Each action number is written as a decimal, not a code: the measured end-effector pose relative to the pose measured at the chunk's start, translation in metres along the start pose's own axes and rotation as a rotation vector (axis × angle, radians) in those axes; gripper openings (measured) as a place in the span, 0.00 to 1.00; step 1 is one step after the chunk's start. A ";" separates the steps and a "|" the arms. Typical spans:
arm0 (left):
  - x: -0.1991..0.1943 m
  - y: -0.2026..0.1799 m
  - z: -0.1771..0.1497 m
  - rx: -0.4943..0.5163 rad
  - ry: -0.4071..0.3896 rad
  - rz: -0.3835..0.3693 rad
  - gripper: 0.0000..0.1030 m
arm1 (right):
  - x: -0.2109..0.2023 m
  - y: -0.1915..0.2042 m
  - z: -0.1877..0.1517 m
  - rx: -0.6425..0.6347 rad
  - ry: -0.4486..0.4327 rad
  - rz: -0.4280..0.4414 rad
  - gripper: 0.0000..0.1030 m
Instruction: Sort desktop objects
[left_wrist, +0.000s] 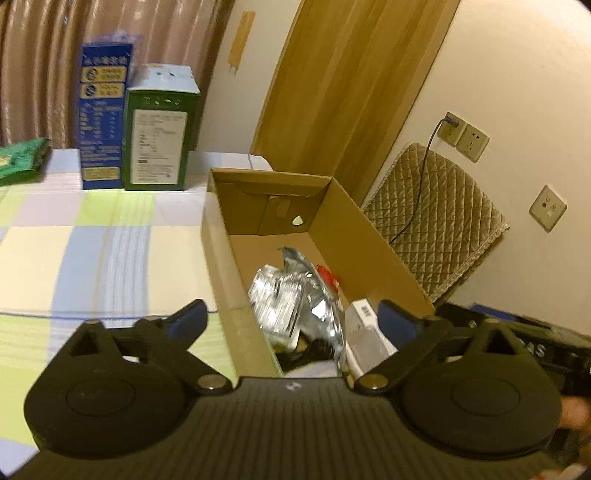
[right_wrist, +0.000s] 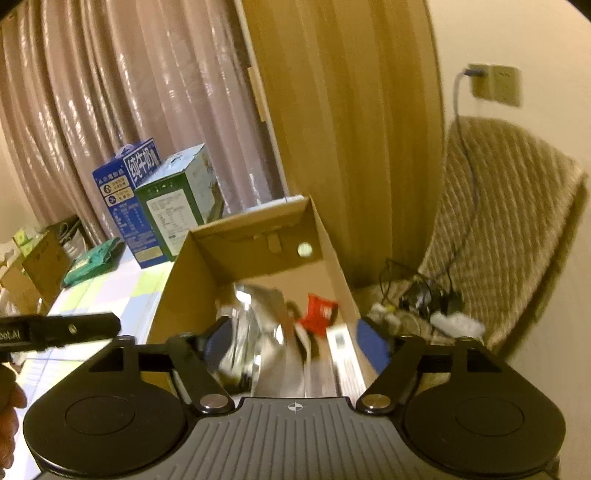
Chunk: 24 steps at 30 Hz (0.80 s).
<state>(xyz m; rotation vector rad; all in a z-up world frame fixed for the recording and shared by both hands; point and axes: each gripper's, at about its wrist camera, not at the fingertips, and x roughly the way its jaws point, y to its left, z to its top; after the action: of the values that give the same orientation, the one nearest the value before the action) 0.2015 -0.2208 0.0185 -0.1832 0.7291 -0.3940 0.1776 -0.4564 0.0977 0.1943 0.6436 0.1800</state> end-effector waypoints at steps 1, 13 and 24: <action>-0.007 -0.003 -0.005 0.003 -0.002 0.003 0.99 | -0.008 0.001 -0.006 0.008 0.000 -0.004 0.87; -0.081 -0.036 -0.063 0.003 0.038 0.096 0.99 | -0.098 0.017 -0.054 -0.041 0.047 -0.073 0.98; -0.129 -0.062 -0.104 0.025 0.087 0.144 0.99 | -0.147 0.034 -0.075 -0.049 0.025 -0.097 0.98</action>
<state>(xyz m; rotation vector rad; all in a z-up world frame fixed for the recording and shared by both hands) 0.0260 -0.2267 0.0394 -0.0900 0.8176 -0.2752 0.0130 -0.4470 0.1319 0.1138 0.6714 0.1048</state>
